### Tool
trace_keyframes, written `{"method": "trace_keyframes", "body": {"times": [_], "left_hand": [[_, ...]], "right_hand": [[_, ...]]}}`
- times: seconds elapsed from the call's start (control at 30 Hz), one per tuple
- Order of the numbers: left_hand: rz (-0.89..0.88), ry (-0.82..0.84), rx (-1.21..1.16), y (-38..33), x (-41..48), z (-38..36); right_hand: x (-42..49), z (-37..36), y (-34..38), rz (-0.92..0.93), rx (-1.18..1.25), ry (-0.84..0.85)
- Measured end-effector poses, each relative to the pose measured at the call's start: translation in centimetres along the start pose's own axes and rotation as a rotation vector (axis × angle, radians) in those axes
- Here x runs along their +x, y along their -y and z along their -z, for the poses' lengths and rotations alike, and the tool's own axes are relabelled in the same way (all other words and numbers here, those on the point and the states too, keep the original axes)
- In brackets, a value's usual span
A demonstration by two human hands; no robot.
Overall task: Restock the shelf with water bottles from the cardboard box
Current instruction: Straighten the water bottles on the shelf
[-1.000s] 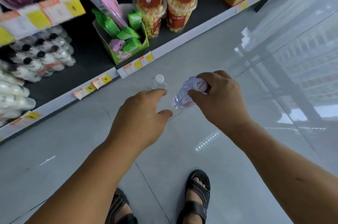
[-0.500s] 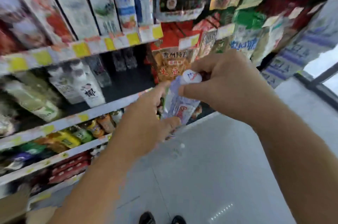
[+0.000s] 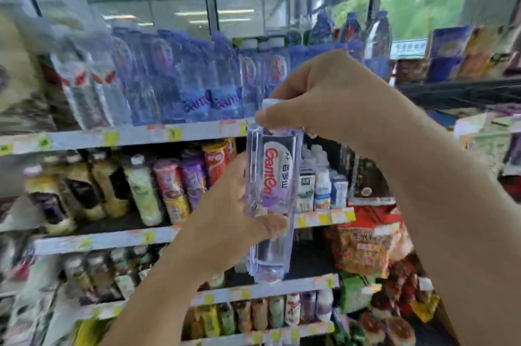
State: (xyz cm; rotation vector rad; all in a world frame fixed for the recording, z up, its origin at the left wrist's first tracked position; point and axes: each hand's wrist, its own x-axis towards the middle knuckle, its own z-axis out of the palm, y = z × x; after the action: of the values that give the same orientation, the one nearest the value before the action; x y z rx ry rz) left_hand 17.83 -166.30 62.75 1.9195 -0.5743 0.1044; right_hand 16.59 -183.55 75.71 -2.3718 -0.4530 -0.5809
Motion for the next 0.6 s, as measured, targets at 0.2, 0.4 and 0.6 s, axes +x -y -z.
{"method": "trace_keyframes", "body": {"times": [0.2, 0.4, 0.6], "left_hand": [[0.014, -0.036, -0.115, 2.5, -0.9, 7.2], [0.054, -0.02, -0.079, 4.6, 0.5, 15.3], [0.046, -0.028, -0.061, 6.6, 3.1, 19.5]], "right_hand": [[-0.4, -7.4, 1.7, -0.099, 0.35, -0.128], [-0.7, -18.2, 2.5, -0.292, 0.457, 0.343], [1.7, -25.2, 3.2, -0.248, 0.462, 0.131]]}}
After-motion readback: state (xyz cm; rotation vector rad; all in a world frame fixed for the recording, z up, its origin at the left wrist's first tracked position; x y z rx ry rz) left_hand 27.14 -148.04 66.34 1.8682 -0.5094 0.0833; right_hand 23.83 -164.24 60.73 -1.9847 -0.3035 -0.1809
